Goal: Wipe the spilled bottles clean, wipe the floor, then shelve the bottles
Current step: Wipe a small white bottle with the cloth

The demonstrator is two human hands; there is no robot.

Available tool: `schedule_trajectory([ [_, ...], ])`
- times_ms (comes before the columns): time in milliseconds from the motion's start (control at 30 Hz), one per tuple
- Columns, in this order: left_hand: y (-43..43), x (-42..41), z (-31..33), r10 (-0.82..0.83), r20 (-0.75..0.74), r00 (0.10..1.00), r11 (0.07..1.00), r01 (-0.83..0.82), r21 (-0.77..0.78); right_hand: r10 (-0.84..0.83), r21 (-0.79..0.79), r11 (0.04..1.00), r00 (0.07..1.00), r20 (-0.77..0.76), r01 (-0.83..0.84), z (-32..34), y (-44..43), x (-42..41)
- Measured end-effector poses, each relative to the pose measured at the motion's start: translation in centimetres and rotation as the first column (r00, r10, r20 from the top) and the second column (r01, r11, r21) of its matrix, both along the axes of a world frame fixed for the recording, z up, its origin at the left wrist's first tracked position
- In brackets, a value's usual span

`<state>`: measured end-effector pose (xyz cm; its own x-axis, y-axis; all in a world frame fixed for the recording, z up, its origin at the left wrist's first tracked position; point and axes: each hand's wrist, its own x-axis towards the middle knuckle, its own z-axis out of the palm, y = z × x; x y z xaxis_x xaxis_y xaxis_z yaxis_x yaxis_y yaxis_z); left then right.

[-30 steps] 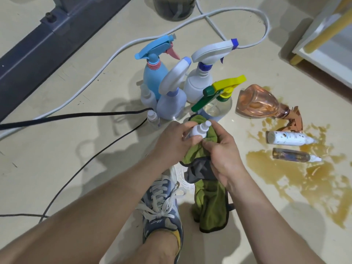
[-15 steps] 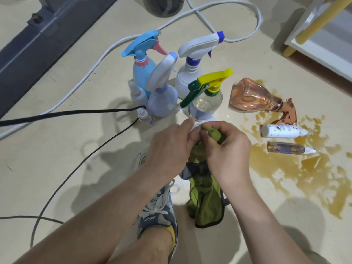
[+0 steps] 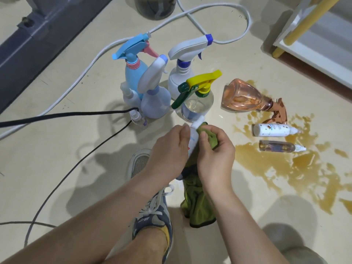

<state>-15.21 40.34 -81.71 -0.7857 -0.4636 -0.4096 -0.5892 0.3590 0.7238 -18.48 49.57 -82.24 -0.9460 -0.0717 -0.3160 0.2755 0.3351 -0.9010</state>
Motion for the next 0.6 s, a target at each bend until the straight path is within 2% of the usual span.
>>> schedule_trajectory([
  [67, 0.5, 0.7, 0.2, -0.011, 0.011, 1.000, 0.999, 0.012, -0.034, -0.145, -0.059, 0.986, 0.976, 0.164, 0.156, -0.5, -0.6, -0.5],
  [133, 0.2, 0.8, 0.6, -0.018, 0.001, 1.000, 0.995, 0.018, -0.101, -0.207, -0.100, 0.966, 0.947, 0.245, 0.237, -0.2, -1.3, -0.1],
  [267, -1.1, -0.1, 0.6, 0.025, 0.050, 0.998, 0.989, -0.017, -0.145, -0.054, -0.087, 0.994, 0.984, 0.172, 0.070, 1.5, -2.2, 3.0],
  [333, -0.6, 0.7, 0.9, -0.026, 0.058, 0.998, 0.987, 0.035, -0.159, -0.073, -0.121, 0.988, 0.981, 0.178, 0.096, 1.1, -2.6, 2.7],
  [433, 0.2, 1.9, 1.4, -0.083, 0.035, 0.996, 0.985, 0.088, -0.151, -0.126, -0.183, 0.966, 0.950, 0.286, 0.183, -0.2, -3.2, 1.5],
  [533, -1.8, 0.7, 0.7, -0.002, 0.079, 0.997, 0.987, 0.015, -0.161, 0.030, -0.174, 0.985, 0.968, 0.250, 0.014, 0.7, -3.3, 3.5],
  [600, -2.4, 0.8, 0.6, -0.039, 0.091, 0.995, 0.975, 0.058, -0.215, 0.081, -0.176, 0.984, 0.966, 0.244, -0.037, 1.7, -3.3, 4.3],
])
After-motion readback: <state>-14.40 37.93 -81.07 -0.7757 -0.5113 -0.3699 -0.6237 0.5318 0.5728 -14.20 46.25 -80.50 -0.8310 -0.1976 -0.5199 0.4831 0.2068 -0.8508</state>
